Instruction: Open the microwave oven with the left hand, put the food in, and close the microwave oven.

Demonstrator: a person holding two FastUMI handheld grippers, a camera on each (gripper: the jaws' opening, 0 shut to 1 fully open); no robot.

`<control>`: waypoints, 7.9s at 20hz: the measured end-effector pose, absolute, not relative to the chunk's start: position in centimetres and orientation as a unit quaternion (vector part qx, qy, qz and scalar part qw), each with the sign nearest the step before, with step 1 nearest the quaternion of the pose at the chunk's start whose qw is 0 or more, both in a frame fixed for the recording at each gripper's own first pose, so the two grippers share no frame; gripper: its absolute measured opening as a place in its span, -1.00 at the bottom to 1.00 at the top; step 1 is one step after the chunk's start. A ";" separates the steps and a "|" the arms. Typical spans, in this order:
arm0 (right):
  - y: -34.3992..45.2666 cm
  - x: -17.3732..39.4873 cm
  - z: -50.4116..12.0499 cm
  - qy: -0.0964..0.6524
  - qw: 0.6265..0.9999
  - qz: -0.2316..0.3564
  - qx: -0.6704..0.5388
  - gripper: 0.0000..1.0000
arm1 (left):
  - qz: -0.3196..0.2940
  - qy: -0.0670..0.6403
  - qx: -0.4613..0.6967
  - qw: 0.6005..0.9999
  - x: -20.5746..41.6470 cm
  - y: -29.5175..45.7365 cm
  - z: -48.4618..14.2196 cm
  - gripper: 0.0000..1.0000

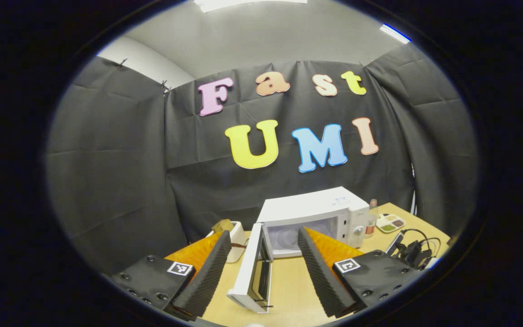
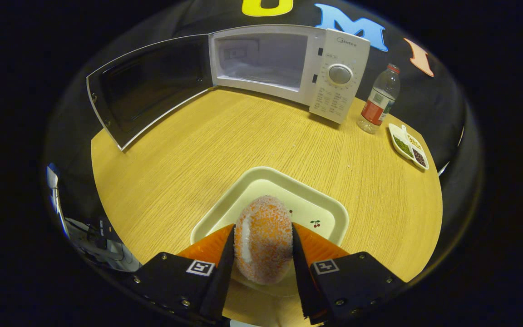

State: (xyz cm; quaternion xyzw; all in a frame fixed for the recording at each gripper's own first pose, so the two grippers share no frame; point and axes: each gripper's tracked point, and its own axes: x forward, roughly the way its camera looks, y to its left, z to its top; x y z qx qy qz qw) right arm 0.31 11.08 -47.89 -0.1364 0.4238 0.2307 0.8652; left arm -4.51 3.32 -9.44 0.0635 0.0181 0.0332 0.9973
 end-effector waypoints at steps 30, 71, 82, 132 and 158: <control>26.1 15.6 -32.8 0.315 0.902 0.185 0.229 0.27 | -0.018 0.043 0.058 0.997 -0.6 9.3 -12.2 0.94; 26.9 29.1 -31.6 0.139 0.964 -0.011 0.226 0.96 | -0.013 0.031 0.086 0.996 2.4 11.7 -16.3 1.00; 19.8 17.5 -18.6 0.074 0.990 0.053 0.104 0.96 | -0.003 0.009 0.074 0.997 0.8 11.5 -13.7 1.00; 5.1 2.4 -17.5 0.160 0.986 0.037 0.044 0.97 | 0.044 0.167 0.052 0.984 -1.5 16.4 -33.9 0.89; -4.2 5.7 -20.1 0.203 0.977 0.047 0.052 0.96 | -0.026 0.167 0.042 0.985 4.7 -4.1 -33.6 0.89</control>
